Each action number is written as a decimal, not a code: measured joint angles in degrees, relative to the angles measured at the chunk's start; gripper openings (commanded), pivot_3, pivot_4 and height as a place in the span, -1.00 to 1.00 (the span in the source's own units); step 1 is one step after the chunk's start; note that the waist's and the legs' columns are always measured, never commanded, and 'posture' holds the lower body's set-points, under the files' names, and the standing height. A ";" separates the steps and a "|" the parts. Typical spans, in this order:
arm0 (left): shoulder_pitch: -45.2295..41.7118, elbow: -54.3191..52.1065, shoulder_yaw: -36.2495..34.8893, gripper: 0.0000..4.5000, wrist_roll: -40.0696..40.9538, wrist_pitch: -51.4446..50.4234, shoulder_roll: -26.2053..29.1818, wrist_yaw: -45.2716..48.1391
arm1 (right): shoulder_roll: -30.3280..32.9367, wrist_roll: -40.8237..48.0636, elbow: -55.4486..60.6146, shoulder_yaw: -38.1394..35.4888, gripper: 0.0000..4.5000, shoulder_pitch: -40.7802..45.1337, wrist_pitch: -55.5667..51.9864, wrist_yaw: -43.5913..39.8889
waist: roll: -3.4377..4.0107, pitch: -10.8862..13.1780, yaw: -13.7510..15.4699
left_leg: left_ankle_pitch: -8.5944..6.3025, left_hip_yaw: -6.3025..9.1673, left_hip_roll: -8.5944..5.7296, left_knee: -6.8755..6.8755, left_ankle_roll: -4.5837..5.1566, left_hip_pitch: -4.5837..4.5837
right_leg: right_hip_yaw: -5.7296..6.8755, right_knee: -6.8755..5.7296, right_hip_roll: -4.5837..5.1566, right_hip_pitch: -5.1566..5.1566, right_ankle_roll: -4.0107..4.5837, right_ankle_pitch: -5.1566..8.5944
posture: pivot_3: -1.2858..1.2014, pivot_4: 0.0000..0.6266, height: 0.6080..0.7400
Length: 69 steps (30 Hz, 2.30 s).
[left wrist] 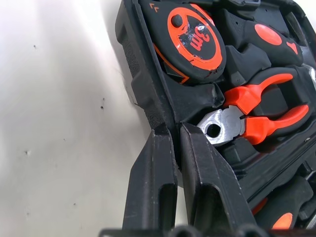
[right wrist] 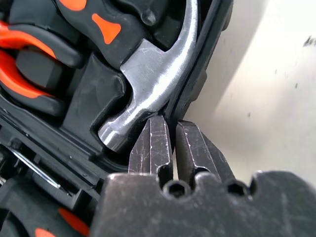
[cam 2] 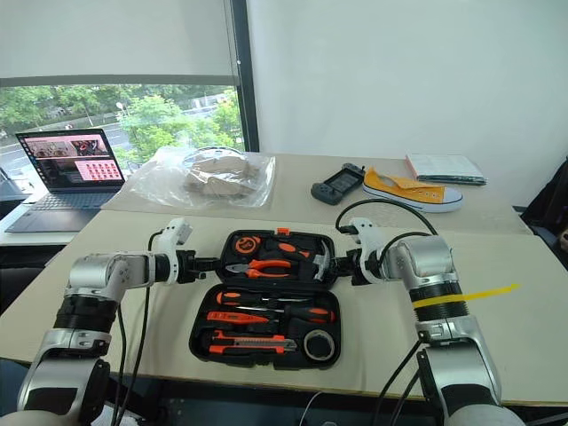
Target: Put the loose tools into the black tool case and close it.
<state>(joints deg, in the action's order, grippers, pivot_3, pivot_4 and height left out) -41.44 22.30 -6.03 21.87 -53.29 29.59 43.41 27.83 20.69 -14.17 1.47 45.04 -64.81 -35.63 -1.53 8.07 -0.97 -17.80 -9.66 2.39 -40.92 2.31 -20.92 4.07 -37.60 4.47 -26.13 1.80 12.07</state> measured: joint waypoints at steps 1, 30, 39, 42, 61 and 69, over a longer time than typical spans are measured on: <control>0.80 -0.05 -0.64 -0.97 0.06 2.53 -0.28 0.21 | 0.04 -0.28 0.52 -0.09 -0.99 -1.17 3.69 -0.66 | 0.02 0.03 -0.02 | 0.01 0.00 0.00 0.00 -0.02 -0.14 | -0.01 -0.01 -0.02 -0.13 0.01 -0.01 | 0.03 -0.52 1.00; 23.92 8.88 2.44 0.09 -10.07 80.86 10.87 20.42 | 21.72 -18.28 1.03 -0.27 -0.08 -39.44 98.45 -13.10 | 0.09 0.14 0.60 | -0.02 -0.26 0.30 1.06 0.05 1.04 | 0.02 0.83 0.14 0.87 -0.31 0.39 | 0.03 -0.52 1.00; 10.55 10.36 4.38 -0.98 -8.55 66.50 7.20 20.70 | 25.56 -4.62 26.91 -6.26 -1.00 -62.48 78.78 -17.11 | 0.03 0.11 1.61 | -0.08 -0.09 0.22 0.91 0.16 0.76 | 0.11 0.92 -0.08 0.87 -0.28 0.38 | 0.03 -0.52 1.00; 6.53 11.93 7.38 -0.98 -10.30 64.54 4.65 22.34 | 23.57 -5.31 34.71 -4.24 -1.00 -64.15 72.83 -15.17 | -0.06 0.09 1.12 | -0.09 -0.11 0.21 0.86 0.19 0.78 | 0.01 0.93 -0.11 0.87 -0.47 0.47 | 0.03 -0.52 1.00; 13.32 3.72 8.87 -0.98 -10.66 50.28 4.07 27.62 | 9.62 -18.53 23.63 10.42 -1.00 -36.45 57.30 -9.44 | -0.53 0.26 0.34 | -0.16 -0.10 0.16 0.56 0.33 0.58 | 0.05 0.81 -0.09 0.69 -0.17 0.31 | 0.03 -0.52 1.00; 12.35 -5.82 5.11 -0.98 -3.63 41.82 3.03 25.02 | 15.91 -14.51 27.97 4.16 -1.00 -43.13 57.91 -14.53 | -0.49 0.27 2.00 | -0.17 0.08 0.13 0.13 0.35 -0.31 | 0.37 0.60 -0.07 0.04 -0.14 0.32 | 0.03 -0.52 1.00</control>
<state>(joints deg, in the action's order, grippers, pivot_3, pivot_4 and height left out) -29.09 16.49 -0.93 18.24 -11.47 32.61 68.43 43.74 6.18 13.80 5.63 1.91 -6.90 -50.16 -2.02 8.34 1.03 -17.97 -9.58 2.52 -40.79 2.66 -21.23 4.44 -37.00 4.40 -26.08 1.66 12.39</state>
